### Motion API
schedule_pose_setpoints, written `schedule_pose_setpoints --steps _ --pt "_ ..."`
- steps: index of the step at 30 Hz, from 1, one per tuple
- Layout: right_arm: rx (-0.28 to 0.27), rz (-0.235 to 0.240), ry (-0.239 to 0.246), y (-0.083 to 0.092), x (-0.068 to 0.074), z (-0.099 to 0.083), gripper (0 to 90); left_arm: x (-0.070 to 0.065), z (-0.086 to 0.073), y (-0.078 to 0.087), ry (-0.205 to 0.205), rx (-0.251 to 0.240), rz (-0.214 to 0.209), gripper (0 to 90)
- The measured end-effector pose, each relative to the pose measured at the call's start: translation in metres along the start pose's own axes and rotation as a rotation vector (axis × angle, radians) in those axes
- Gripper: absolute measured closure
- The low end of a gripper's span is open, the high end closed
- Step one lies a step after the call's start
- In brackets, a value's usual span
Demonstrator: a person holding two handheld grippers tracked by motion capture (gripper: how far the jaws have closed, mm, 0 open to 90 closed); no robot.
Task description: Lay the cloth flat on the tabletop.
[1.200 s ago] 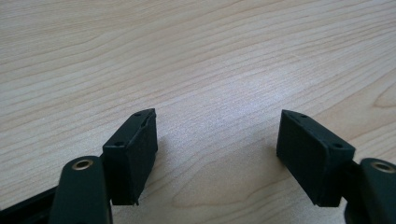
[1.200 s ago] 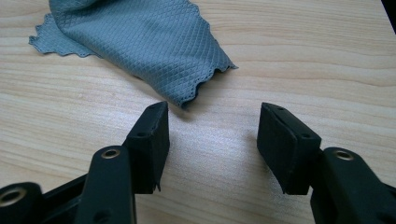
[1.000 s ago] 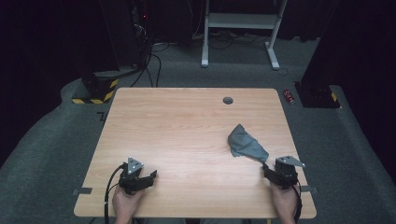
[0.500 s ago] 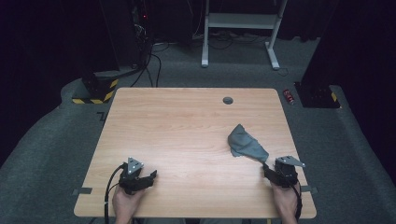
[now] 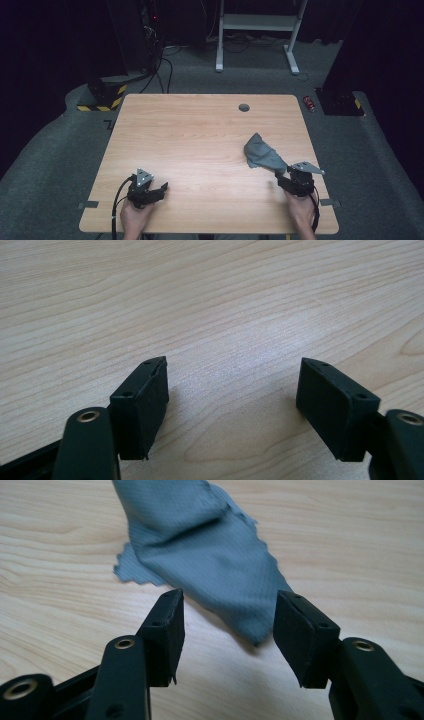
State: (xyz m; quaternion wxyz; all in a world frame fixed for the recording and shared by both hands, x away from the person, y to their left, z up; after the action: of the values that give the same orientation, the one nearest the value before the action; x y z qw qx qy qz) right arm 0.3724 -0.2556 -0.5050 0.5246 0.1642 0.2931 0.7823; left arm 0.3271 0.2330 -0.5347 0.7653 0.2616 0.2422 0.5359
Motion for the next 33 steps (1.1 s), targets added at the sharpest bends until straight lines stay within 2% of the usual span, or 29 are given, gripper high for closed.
schedule_pose_setpoints --steps 2,10,18,28,33 --pt "-0.007 0.017 0.021 -0.003 0.004 0.008 46.1 0.000 0.000 0.000 0.000 0.000 0.000 29.3" --pt "0.003 0.041 0.050 -0.015 0.011 0.023 45.3 0.000 0.000 0.000 -0.001 -0.001 0.000 29.4" --pt "0.044 0.061 0.075 -0.034 0.020 0.034 43.1 0.000 0.000 0.000 0.000 -0.001 0.001 29.4" --pt "0.090 0.068 0.056 -0.053 0.021 0.040 42.3 0.000 0.000 0.000 0.001 -0.001 0.002 29.3" --pt "0.132 0.075 0.066 -0.061 0.022 0.038 52.6 0.000 0.000 0.000 0.001 -0.001 0.002 29.3"
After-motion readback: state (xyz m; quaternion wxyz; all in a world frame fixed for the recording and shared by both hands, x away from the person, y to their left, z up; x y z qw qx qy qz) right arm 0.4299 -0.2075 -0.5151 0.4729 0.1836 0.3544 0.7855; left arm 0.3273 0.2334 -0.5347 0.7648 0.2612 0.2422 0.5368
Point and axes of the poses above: each handheld gripper's, and its own axes: y roughly backward along the jaws, z roughly out of its top, x roughly to its left, the point moved 1 cm from there along -y, roughly forward along the jaws, and after that the axes turned 7 degrees about y, right-handed, at the moved point
